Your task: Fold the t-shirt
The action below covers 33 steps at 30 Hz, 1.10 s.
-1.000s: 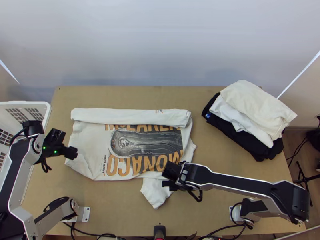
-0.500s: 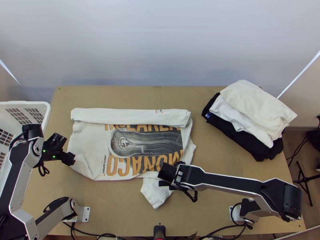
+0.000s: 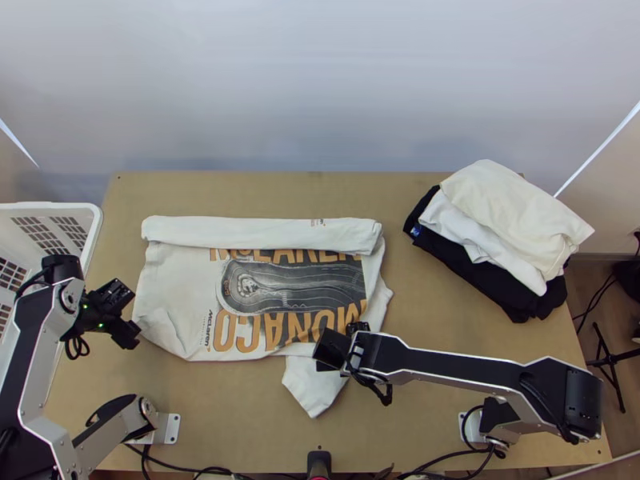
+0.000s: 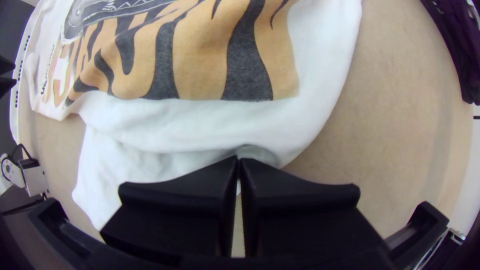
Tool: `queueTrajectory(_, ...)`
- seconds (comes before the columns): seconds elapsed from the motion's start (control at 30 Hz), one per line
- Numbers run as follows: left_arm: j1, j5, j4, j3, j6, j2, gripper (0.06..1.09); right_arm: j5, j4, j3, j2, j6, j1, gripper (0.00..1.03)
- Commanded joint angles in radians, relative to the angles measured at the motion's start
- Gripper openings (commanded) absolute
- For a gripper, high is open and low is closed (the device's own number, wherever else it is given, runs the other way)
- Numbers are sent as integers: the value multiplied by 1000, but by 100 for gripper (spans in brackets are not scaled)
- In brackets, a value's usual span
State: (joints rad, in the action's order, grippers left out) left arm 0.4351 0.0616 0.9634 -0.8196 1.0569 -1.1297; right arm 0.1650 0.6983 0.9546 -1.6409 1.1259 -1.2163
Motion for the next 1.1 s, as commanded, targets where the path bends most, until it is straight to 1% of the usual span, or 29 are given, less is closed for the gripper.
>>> queueTrajectory(0.0,28,10,72,-56,2,-54,85,8,6,-5,-2,-5,0,3)
queueTrajectory(0.07,54,26,93,-75,-3,-87,85,8,6,-7,-2,-5,0,3)
queueTrajectory(0.27,91,61,80,-69,-9,-148,85,8,6,-4,-5,-5,-2,3)
queueTrajectory(0.6,73,86,-15,-16,-43,-194,84,14,6,-8,-5,-5,0,3)
queueTrajectory(0.63,70,104,-26,-10,-43,-194,76,16,6,-10,-5,-5,0,3)
queueTrajectory(0.67,68,121,-28,-7,-43,-194,65,16,6,-10,-5,-5,0,3)
queueTrajectory(0.7,67,142,-28,-4,-43,-194,49,18,6,-10,-5,-5,1,3)
queueTrajectory(0.77,67,185,-28,-1,-44,-191,14,18,6,-11,-4,-5,1,3)
queueTrajectory(0.8,67,185,-28,0,-46,-191,10,18,7,-13,-2,-6,1,3)
queueTrajectory(1.07,100,184,-17,0,-35,-189,10,18,13,-17,16,-25,12,3)
